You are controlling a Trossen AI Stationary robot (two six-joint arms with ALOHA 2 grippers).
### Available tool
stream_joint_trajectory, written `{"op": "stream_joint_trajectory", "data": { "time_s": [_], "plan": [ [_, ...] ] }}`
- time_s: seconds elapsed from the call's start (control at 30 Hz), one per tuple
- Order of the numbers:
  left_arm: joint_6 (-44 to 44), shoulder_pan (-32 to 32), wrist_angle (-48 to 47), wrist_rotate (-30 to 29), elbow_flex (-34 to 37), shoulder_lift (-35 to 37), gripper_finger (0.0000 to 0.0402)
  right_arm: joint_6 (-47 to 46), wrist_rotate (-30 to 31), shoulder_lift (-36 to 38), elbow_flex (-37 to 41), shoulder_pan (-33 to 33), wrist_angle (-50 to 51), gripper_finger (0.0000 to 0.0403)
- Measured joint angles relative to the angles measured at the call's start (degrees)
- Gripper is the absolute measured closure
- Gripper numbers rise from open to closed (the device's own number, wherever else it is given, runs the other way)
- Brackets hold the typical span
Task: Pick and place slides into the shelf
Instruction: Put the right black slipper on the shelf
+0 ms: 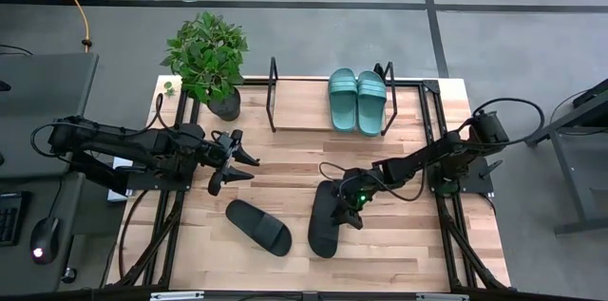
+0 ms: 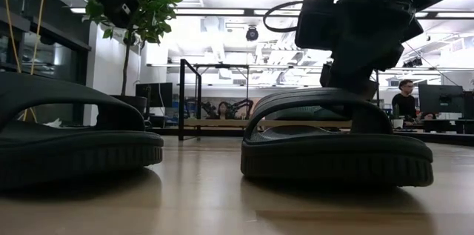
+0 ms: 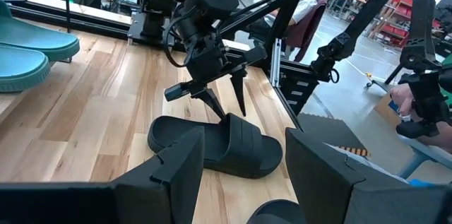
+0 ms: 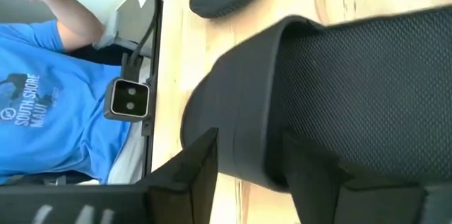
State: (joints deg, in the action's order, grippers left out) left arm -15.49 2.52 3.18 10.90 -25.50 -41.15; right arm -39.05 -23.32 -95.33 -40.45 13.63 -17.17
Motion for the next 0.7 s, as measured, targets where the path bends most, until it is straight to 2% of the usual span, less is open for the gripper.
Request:
{"op": "stream_joint_trajectory", "data": {
  "time_s": [0.27, 0.7],
  "plan": [
    [0.0, 0.0, 0.0, 0.01, 0.0, 0.0, 0.0218, 0.04, -0.6, 0.0, 0.0, 0.02, 0.63, 0.0319],
    [0.0, 0.0, 0.0, 0.02, 0.0, 0.0, 0.0218, 0.48, -1.01, 0.0, 0.0, 0.0, 1.27, 0.0386]
  ]
}}
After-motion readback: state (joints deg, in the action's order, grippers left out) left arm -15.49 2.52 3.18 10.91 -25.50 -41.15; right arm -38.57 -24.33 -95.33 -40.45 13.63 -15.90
